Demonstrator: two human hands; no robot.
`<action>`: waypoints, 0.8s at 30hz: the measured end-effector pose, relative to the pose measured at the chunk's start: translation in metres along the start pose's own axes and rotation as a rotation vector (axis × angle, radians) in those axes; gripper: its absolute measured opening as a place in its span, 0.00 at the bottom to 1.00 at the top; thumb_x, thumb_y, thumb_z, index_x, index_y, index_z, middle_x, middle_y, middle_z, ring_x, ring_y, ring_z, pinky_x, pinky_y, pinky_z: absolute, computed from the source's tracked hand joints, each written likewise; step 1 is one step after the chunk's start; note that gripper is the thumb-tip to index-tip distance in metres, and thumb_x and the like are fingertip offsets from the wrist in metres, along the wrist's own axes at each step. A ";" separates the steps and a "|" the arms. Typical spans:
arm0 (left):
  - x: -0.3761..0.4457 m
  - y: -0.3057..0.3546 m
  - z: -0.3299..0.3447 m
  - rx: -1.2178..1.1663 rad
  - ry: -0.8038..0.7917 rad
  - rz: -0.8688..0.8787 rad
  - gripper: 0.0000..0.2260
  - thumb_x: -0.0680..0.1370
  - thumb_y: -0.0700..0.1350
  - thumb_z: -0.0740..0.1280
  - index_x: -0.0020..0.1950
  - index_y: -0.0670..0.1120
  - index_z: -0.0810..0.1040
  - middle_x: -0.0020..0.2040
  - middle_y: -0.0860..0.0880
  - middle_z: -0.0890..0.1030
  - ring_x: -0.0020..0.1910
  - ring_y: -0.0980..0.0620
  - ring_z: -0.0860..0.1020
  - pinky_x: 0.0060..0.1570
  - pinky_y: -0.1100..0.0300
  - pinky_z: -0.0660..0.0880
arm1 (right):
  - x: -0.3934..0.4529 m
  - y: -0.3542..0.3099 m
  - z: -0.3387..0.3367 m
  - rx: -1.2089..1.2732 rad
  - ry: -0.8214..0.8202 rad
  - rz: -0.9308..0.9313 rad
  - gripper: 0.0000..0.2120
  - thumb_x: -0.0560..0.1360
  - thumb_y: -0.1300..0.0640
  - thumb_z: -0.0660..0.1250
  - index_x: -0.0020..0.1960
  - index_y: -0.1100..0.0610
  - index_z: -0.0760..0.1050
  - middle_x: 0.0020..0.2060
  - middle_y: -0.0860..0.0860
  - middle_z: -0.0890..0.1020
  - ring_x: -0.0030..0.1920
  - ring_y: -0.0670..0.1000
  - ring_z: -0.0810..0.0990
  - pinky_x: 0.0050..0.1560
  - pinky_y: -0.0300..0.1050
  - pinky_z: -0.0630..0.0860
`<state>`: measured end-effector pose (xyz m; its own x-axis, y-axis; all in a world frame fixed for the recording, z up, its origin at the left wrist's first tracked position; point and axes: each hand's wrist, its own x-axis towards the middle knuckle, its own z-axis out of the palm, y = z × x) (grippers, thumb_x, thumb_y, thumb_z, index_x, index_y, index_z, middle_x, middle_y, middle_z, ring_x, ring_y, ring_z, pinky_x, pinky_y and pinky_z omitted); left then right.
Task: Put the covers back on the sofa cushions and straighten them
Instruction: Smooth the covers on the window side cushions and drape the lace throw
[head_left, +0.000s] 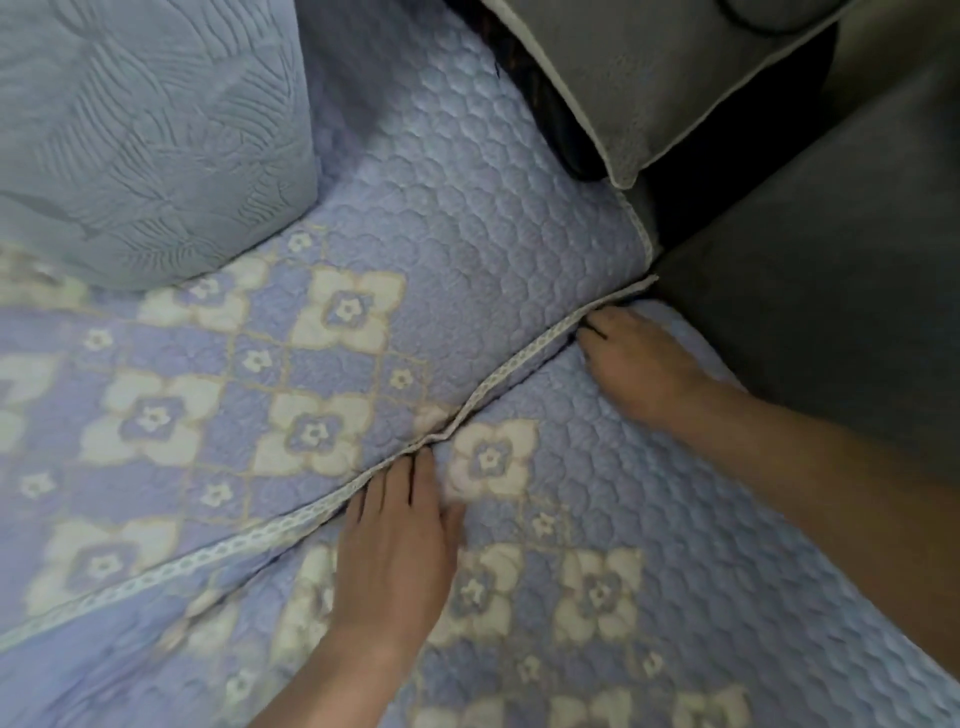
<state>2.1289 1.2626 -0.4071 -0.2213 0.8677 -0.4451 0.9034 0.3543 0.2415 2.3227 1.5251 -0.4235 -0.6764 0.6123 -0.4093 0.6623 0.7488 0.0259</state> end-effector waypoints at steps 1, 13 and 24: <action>-0.008 -0.003 0.001 0.001 0.057 0.052 0.26 0.81 0.57 0.56 0.74 0.42 0.70 0.68 0.44 0.74 0.66 0.42 0.73 0.65 0.46 0.70 | -0.007 0.001 0.002 0.055 0.003 -0.018 0.14 0.77 0.63 0.62 0.61 0.65 0.76 0.58 0.62 0.78 0.57 0.63 0.76 0.57 0.56 0.75; 0.089 0.020 -0.023 -0.466 -0.490 -0.298 0.38 0.78 0.72 0.44 0.74 0.47 0.71 0.71 0.44 0.75 0.69 0.42 0.73 0.67 0.51 0.68 | 0.075 -0.010 -0.018 0.227 -0.574 0.255 0.29 0.83 0.46 0.50 0.81 0.53 0.49 0.80 0.53 0.53 0.79 0.57 0.54 0.77 0.54 0.53; 0.036 0.019 0.016 -0.046 0.098 -0.031 0.21 0.82 0.51 0.53 0.65 0.42 0.77 0.58 0.41 0.82 0.55 0.42 0.81 0.55 0.50 0.77 | 0.033 -0.006 -0.015 0.022 -0.270 0.288 0.33 0.77 0.37 0.43 0.78 0.49 0.62 0.78 0.53 0.62 0.77 0.57 0.58 0.77 0.56 0.51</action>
<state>2.1444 1.2949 -0.4327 -0.2856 0.8852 -0.3673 0.8781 0.3952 0.2696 2.2911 1.5444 -0.4240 -0.3552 0.7054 -0.6134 0.8213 0.5489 0.1557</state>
